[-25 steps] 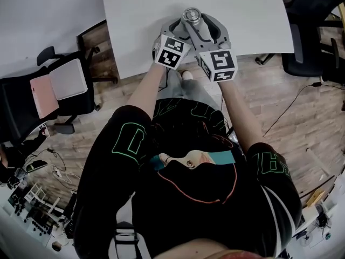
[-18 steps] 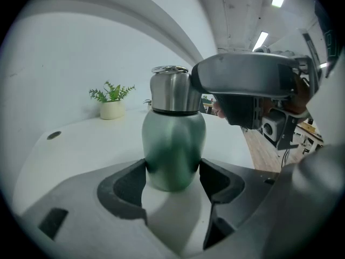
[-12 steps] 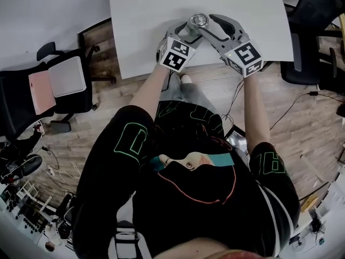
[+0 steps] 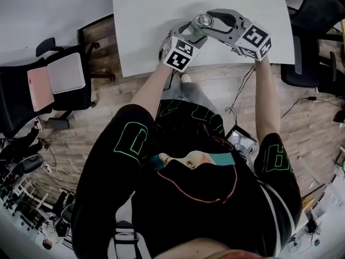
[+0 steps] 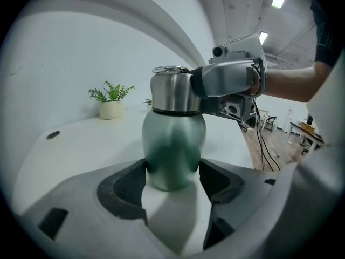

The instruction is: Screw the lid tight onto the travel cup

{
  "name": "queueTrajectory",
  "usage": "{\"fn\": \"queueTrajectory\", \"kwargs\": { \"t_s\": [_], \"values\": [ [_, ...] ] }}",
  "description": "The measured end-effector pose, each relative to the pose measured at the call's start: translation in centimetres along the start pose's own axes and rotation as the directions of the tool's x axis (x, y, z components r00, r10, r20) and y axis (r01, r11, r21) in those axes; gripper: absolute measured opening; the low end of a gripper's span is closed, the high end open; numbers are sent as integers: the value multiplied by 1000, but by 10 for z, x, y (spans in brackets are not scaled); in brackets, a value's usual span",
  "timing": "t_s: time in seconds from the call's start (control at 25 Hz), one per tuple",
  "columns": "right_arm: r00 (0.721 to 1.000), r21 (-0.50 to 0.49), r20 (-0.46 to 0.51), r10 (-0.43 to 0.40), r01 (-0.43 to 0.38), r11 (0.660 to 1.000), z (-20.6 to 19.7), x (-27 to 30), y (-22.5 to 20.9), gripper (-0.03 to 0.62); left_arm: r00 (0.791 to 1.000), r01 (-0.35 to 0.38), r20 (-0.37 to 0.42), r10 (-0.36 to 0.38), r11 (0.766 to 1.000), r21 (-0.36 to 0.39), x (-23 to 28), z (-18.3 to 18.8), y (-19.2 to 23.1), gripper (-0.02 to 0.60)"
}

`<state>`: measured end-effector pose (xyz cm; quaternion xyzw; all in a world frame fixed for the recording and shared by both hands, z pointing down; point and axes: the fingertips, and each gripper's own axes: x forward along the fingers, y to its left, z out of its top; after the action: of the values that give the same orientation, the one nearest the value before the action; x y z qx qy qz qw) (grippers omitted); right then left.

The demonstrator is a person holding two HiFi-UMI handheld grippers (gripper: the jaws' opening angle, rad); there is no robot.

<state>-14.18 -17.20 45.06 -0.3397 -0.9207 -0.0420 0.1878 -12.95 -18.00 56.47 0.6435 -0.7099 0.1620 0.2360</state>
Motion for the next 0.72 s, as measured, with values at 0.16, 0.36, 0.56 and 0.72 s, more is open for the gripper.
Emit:
{"fn": "queueTrajectory", "kwargs": {
  "t_s": [0.16,0.36,0.56,0.72],
  "values": [
    [999,30,36,-29,28,999,0,0,-1,233,1000,-1,-1,2,1000,4,1,0,0,318],
    [986,77,74,-148,142,987,0,-1,-1,232,1000,-9,0,9,1000,9,-1,0,0,316],
    [932,151,107,-346,329,932,-1,-2,-2,232,1000,-16,2,16,1000,15,-1,-1,1,316],
    [863,205,104,-494,468,860,-3,-5,-3,232,1000,-15,0,15,1000,17,0,-1,0,316]
  ]
}}
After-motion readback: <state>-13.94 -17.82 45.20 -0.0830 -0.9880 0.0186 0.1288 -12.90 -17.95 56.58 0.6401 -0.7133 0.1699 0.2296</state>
